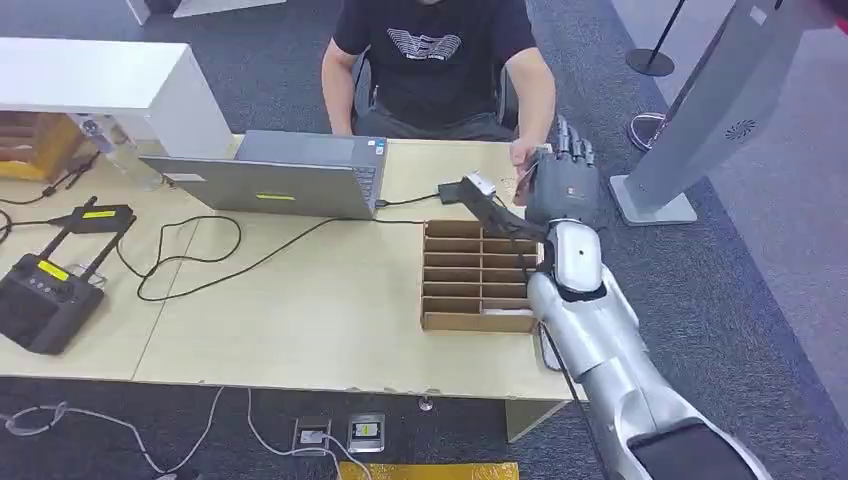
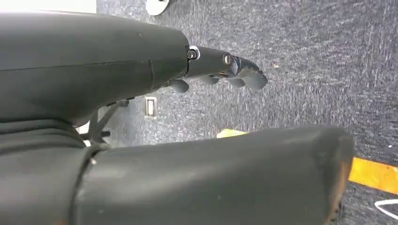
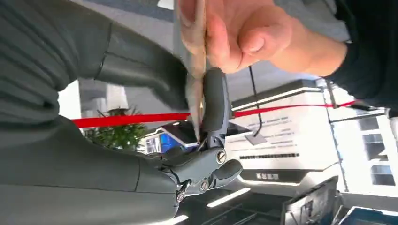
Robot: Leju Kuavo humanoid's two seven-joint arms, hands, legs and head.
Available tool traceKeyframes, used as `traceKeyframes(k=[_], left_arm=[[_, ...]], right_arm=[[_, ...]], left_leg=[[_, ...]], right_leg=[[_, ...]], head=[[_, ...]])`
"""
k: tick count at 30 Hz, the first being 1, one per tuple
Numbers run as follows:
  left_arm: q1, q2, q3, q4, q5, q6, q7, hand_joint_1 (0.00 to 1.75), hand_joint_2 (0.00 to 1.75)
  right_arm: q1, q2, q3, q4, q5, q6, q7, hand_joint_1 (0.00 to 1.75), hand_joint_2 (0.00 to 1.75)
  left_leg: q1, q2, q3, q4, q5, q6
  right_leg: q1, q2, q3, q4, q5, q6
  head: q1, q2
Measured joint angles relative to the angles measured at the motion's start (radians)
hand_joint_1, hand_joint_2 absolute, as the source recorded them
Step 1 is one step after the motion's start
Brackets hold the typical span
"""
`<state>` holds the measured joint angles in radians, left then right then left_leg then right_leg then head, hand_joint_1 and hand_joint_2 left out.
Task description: Pass the card to the sensor for recognition and then transmit it.
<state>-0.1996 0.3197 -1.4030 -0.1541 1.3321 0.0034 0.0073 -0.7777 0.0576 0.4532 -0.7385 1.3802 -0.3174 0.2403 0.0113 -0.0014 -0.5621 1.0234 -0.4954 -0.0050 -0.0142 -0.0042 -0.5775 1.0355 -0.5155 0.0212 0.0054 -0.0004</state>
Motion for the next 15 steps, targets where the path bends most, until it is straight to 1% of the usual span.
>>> traceKeyframes(k=[4, 10, 15], left_arm=[[0.0, 0.002, -0.002, 0.0, 0.009, 0.004, 0.0, 0.0, 0.0], [0.0, 0.0, -0.002, 0.0, 0.033, 0.016, -0.002, 0.0, 0.0], [0.0, -0.009, -0.002, 0.0, 0.065, 0.032, -0.012, 0.0, 0.0]], right_arm=[[0.0, -0.008, -0.006, 0.024, 0.012, -0.009, -0.006, 0.0, 0.0], [-0.012, -0.02, -0.025, 0.052, 0.055, -0.053, -0.029, 0.0, 0.0], [-0.059, -0.055, -0.048, 0.057, 0.088, -0.053, -0.066, 0.0, 0.0]], left_leg=[[0.0, 0.0, 0.0, 0.0, 0.0, 0.0], [0.0, 0.0, 0.0, 0.0, 0.0, 0.0], [0.0, 0.0, 0.0, 0.0, 0.0, 0.0]], right_leg=[[0.0, 0.0, 0.0, 0.0, 0.0, 0.0], [0.0, 0.001, 0.0, 0.0, 0.0, 0.0], [0.0, 0.0, 0.0, 0.0, 0.0, 0.0]], head=[[0.0, 0.0], [0.0, 0.0], [0.0, 0.0]])
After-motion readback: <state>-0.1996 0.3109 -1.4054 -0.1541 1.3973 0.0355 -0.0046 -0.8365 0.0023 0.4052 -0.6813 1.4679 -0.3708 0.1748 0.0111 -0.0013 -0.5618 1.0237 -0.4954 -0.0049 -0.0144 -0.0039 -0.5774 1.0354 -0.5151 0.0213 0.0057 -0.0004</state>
